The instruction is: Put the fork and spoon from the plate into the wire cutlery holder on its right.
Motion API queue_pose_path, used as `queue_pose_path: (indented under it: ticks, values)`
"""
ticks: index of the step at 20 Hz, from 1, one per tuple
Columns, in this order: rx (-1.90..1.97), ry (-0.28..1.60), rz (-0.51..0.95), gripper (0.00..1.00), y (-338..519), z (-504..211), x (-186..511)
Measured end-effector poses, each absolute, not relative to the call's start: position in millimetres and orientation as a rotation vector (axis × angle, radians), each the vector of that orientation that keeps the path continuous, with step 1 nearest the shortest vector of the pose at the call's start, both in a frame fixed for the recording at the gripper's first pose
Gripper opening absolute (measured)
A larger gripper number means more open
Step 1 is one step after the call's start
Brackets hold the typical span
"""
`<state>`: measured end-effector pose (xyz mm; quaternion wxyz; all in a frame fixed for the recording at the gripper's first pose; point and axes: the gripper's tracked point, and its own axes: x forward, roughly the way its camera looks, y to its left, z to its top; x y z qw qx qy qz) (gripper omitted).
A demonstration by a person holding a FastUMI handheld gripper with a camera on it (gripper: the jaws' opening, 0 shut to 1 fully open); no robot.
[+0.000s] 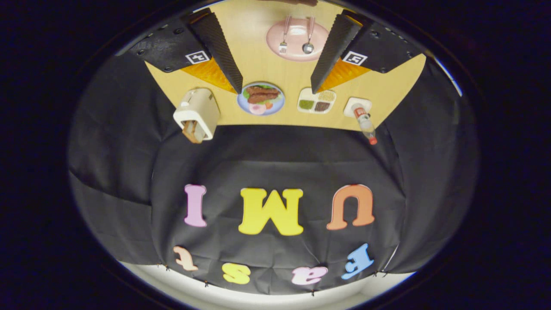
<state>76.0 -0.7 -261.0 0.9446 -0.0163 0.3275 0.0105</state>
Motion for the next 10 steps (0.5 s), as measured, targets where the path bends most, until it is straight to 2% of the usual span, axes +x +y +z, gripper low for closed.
queue_pose_path:
  ticks: [5, 10]
  values:
    - [-0.02, 0.91, 0.016, 0.96, 3, -365, 56]
    - [-0.013, 1.084, -0.017, 0.95, 4, -431, 21]
